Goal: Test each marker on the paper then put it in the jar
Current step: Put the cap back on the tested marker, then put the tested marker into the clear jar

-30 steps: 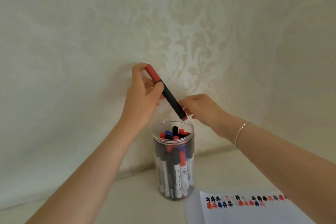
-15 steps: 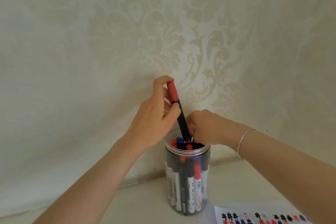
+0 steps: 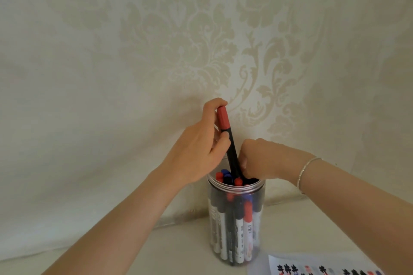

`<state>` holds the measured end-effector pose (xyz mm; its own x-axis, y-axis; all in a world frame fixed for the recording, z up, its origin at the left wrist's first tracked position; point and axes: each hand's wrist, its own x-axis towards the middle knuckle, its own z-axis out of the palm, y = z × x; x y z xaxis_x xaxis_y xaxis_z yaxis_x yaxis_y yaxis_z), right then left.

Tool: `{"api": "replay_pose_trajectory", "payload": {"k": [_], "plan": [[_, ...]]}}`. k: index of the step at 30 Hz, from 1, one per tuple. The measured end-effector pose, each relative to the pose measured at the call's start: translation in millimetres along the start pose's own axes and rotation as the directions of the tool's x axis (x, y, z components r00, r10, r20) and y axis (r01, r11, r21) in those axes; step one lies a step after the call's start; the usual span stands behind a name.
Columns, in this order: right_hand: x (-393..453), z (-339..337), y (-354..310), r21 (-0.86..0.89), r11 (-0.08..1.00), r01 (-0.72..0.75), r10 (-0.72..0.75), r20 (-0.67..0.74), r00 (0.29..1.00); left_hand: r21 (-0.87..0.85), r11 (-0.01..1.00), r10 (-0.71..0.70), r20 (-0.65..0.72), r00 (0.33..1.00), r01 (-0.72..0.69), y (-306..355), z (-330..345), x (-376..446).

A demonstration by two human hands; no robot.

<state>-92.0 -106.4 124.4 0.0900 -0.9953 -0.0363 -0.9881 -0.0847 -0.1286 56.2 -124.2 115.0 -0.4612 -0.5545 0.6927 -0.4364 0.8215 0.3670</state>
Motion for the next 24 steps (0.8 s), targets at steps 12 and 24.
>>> {"api": "replay_pose_trajectory", "payload": {"k": [12,24], "plan": [[1.0,-5.4,-0.3,0.001,0.999,0.054,-0.054,0.12,0.991,0.094,0.996,-0.012,0.015,1.0,0.01,1.1,-5.9,2.7],[-9.1,-20.9,9.7,0.019,0.996,0.09,-0.091,0.089,0.992,-0.002,1.0,-0.026,-0.134,0.991,0.026,-8.9,-8.6,-3.5]]}}
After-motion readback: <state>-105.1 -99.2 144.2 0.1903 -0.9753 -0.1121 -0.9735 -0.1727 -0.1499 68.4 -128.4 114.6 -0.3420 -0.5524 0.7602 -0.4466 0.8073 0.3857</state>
